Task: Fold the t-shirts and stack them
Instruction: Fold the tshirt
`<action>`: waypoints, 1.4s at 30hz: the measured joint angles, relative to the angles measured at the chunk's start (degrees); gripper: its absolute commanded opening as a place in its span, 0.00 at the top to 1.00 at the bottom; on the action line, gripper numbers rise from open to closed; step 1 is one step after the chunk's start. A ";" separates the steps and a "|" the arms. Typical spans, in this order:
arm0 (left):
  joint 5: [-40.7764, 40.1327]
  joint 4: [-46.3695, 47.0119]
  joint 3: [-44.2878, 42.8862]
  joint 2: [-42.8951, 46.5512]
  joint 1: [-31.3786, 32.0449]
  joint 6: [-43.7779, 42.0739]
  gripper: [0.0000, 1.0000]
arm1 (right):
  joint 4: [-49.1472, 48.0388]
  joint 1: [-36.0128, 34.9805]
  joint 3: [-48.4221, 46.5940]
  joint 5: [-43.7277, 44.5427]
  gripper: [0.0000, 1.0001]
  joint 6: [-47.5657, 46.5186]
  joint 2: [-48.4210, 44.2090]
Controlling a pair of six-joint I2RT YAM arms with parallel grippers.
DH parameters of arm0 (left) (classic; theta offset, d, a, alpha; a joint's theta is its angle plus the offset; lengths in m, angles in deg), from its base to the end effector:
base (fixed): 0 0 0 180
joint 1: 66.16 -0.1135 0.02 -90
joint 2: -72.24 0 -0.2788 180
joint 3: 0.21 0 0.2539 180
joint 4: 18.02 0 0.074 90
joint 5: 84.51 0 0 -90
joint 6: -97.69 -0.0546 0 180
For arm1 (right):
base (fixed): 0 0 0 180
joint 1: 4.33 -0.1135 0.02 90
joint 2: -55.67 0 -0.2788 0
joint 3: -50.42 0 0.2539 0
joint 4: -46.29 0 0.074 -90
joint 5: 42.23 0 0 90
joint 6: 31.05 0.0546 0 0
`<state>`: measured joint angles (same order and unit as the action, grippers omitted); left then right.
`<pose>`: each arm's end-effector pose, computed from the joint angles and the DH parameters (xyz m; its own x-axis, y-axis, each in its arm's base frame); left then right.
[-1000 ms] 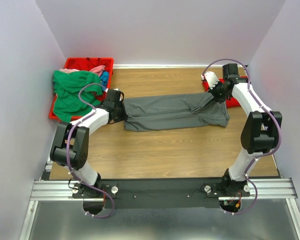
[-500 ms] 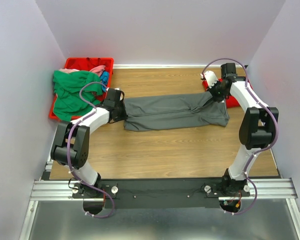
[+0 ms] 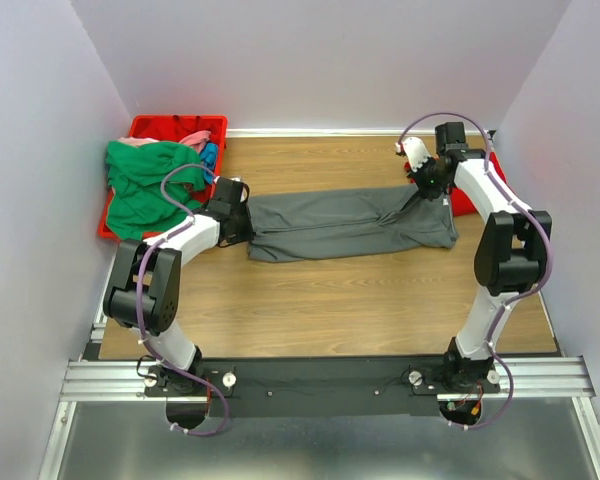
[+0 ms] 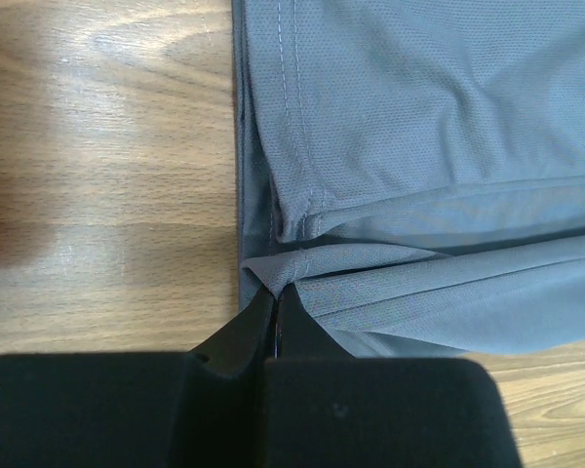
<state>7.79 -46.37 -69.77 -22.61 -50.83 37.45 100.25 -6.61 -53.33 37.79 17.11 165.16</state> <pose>0.3363 -0.0945 0.1793 -0.8167 -0.2904 -0.4986 -0.1363 0.9368 -0.3223 0.4294 0.0266 0.2406 -0.5583 -0.6797 -0.4757 -0.6698 0.7077 -0.2251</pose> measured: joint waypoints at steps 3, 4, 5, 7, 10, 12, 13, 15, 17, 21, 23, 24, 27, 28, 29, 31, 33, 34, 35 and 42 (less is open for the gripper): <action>-0.04 0.00 -0.02 -0.22 0.00 -0.04 1.00 | -0.02 -0.72 -0.61 0.02 0.99 0.39 0.81; -0.09 0.00 -0.02 -0.33 0.00 -0.07 1.00 | -0.02 -0.96 -0.72 0.02 0.99 0.55 1.09; -0.15 0.00 -0.04 -0.39 0.00 -0.09 1.00 | -0.02 -1.14 -0.76 0.04 1.00 0.74 1.31; -0.20 -0.02 -0.15 -0.55 0.00 -0.22 1.00 | -0.02 -1.25 -0.79 0.04 1.00 0.98 1.53; -0.22 0.04 -0.74 -0.83 0.00 -0.33 1.00 | 0.02 -1.27 -1.33 0.09 1.00 1.40 1.95; -0.22 0.04 -0.85 -0.85 0.00 -0.42 1.00 | -0.04 -1.40 -2.08 0.11 1.00 1.66 2.32; -0.22 0.04 -0.87 -0.85 0.00 -0.42 1.00 | -0.04 -1.42 -2.45 0.15 0.99 1.84 2.49; -0.42 0.04 -0.87 -0.85 0.00 -0.44 1.00 | -0.09 -1.44 -3.13 0.20 1.00 2.16 2.73; -0.87 0.02 -0.87 -0.87 0.00 -0.46 1.00 | -0.13 -1.53 -3.78 0.31 1.00 2.49 3.02; -1.55 0.02 -0.90 -0.90 0.00 -0.63 1.00 | -0.22 -1.84 -4.59 0.52 1.00 2.99 3.58; -1.66 0.00 -0.94 -1.01 0.00 -0.81 1.00 | -0.22 -1.90 -4.61 0.74 1.00 3.13 3.76; -1.68 0.00 -1.03 -1.09 0.00 -0.87 1.00 | -0.22 -1.90 -4.63 0.92 1.00 3.28 3.87; -1.68 -0.02 -1.46 -1.29 0.00 -1.05 1.00 | -0.26 -1.99 -4.70 1.44 0.99 3.43 4.15; -1.68 0.00 -1.68 -1.36 0.00 -1.09 1.00 | -0.26 -2.01 -4.70 1.60 1.00 3.45 4.20; -1.68 0.04 -1.84 -1.38 0.00 -1.11 1.00 | -0.26 -2.01 -4.70 1.70 1.00 3.48 4.24; -1.68 0.02 -1.86 -1.40 0.00 -1.25 1.00 | -0.26 -2.01 -4.70 1.84 1.00 3.50 4.31; -1.68 0.02 -1.86 -1.40 0.00 -1.31 0.99 | -0.28 -2.01 -4.70 1.90 1.00 3.54 4.35; -1.68 0.02 -1.86 -1.40 0.00 -1.44 0.95 | -0.28 -2.01 -4.74 1.95 1.00 3.56 4.37; -1.64 0.02 -1.86 -1.40 0.00 -1.62 0.92 | -0.31 -2.03 -4.83 2.01 1.00 3.67 4.46; -1.11 -0.07 -1.86 -0.44 0.00 -3.43 0.51 | -0.37 -2.05 -5.40 2.38 0.99 4.09 5.27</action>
<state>6.68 -46.43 -71.63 -23.05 -50.83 34.02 99.88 -8.67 -58.73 40.17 21.20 170.43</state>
